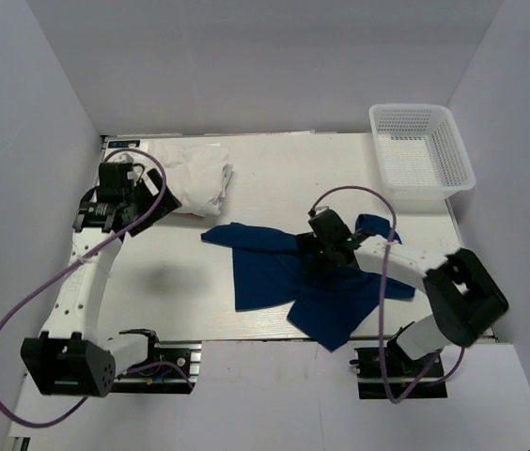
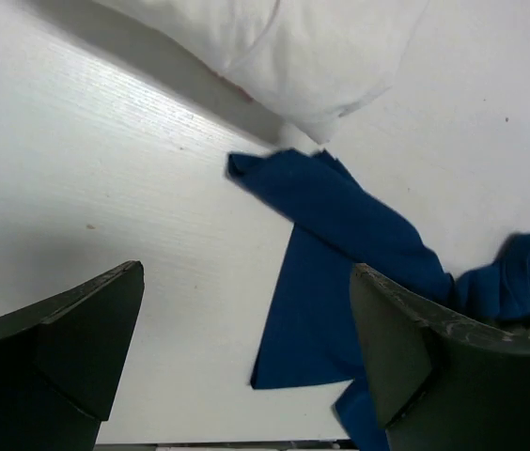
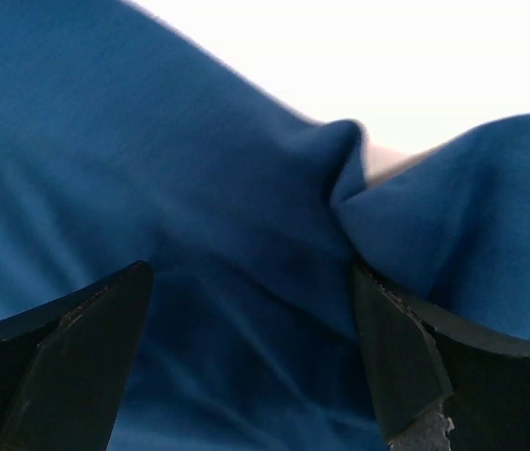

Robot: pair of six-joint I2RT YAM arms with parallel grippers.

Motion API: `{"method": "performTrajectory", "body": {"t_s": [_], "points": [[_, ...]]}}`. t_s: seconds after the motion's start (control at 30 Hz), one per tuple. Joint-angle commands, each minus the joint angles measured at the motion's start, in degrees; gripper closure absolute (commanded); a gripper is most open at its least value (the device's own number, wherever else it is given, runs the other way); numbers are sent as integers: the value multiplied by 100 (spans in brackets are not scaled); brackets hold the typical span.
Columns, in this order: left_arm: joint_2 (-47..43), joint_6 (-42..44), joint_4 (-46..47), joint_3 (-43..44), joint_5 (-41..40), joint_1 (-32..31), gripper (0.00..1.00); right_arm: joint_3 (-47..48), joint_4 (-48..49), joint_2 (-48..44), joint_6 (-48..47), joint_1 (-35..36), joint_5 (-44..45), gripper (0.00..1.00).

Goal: Fold and stack the t-shirts
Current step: Put the neatly folded tshirt into the corner of the board with the left arm

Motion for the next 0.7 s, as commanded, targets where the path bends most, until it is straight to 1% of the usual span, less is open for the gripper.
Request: {"method": "performTrajectory", "body": {"t_s": [0.0, 0.07, 0.1, 0.17, 0.2, 0.23, 0.3, 0.33, 0.37, 0.4, 0.43, 0.47, 0.5, 0.57, 0.6, 0.63, 0.67], "points": [[569, 181, 306, 498, -45, 17, 0, -21, -347, -1113, -29, 33, -600, 10], [895, 348, 500, 788, 95, -44, 0, 302, -189, -1416, -388, 24, -742, 10], [1227, 348, 657, 980, 217, -44, 0, 374, -154, -1713, -512, 24, -751, 10], [1562, 497, 738, 1192, 219, -44, 0, 698, -179, -1848, -618, 15, -751, 10], [1747, 498, 799, 1446, 218, -44, 0, 770, -223, -1866, -705, 15, -690, 10], [2132, 742, 860, 1570, 218, -44, 0, 884, -311, -1866, -724, 15, -681, 10], [2520, 1015, 922, 1921, 26, -44, 0, 902, -329, -1883, -786, -2, -785, 10], [2896, 1077, 923, 2062, -88, -44, 0, 841, -329, -1936, -759, -2, -786, 10], [3100, 1165, 844, 2220, -307, -44, 0, 780, -312, -1945, -724, 6, -803, 10], [3476, 1218, 774, 2544, -561, -44, 0, 701, -277, -1997, -724, -2, -917, 10], [3480, 1219, 773, 2695, -564, -44, 0, 700, -276, -2024, -715, -2, -927, 10], [3846, 1219, 773, 2966, -825, -44, 0, 657, -233, -2041, -706, -2, -927, 10], [4058, 1219, 721, 3125, -827, -44, 0, 639, -241, -2050, -715, -2, -901, 10], [4498, 1219, 440, 3503, -1002, 8, 0, 647, -258, -2068, -724, -11, -734, 10], [4944, 1219, 309, 3896, -1125, 9, 0, 682, -311, -2077, -776, -20, -681, 10], [5157, 1271, -6, 4092, -1318, 9, 0, 674, -338, -2077, -777, -29, -533, 10], [5350, 1341, -122, 4259, -1407, 9, 0, 682, -338, -2103, -794, -20, -505, 10]]}}
